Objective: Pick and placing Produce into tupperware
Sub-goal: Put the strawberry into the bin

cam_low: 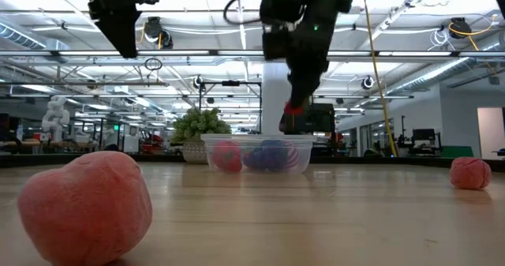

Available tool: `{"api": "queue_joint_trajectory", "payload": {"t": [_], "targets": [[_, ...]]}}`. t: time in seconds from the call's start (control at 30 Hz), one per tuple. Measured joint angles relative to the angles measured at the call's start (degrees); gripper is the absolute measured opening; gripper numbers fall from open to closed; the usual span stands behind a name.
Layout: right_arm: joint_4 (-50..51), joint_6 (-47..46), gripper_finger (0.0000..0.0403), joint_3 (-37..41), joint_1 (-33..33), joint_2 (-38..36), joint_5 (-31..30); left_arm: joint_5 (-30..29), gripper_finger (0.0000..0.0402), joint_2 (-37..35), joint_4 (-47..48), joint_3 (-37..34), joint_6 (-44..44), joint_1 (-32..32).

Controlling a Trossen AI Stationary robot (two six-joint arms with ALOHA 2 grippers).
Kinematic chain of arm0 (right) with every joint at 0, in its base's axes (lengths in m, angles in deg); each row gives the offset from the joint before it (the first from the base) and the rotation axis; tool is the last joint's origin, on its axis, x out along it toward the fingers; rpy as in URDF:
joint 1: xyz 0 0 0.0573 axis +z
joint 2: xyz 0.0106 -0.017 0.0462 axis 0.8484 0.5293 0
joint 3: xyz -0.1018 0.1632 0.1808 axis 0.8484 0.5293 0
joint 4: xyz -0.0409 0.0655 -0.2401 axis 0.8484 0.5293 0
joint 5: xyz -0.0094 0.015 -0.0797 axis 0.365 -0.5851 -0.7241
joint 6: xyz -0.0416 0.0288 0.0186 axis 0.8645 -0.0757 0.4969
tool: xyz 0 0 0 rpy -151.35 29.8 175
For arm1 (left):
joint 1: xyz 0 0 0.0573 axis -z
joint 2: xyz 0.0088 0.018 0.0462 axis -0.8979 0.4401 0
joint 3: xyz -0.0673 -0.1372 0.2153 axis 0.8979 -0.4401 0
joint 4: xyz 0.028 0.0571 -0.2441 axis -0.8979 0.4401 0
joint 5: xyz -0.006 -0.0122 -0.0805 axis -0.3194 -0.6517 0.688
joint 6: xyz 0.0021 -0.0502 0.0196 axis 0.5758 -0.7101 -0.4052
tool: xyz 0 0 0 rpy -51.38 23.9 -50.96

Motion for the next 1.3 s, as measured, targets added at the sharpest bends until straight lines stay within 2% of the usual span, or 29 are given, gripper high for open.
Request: {"api": "queue_joint_trajectory", "payload": {"t": [0.17, 0.63, 1.3], "targets": [[-0.30, 1.67, 0.0139, -0.19, 0.00, 3.51, -0.22, -0.04, 0.0257, 0.00, 2.08, 0.00, -0.89, 0.00], [-2.51, 3.26, 0.0139, -0.29, 2.66, 7.07, 0.10, -0.09, 0.0257, 0.00, 1.80, 0.00, -1.24, 0.00], [-6.13, 5.09, 0.0165, -0.28, 2.58, 7.53, 0.02, -0.09, 0.0257, 0.00, 1.77, 0.00, -1.46, 0.00]]}}
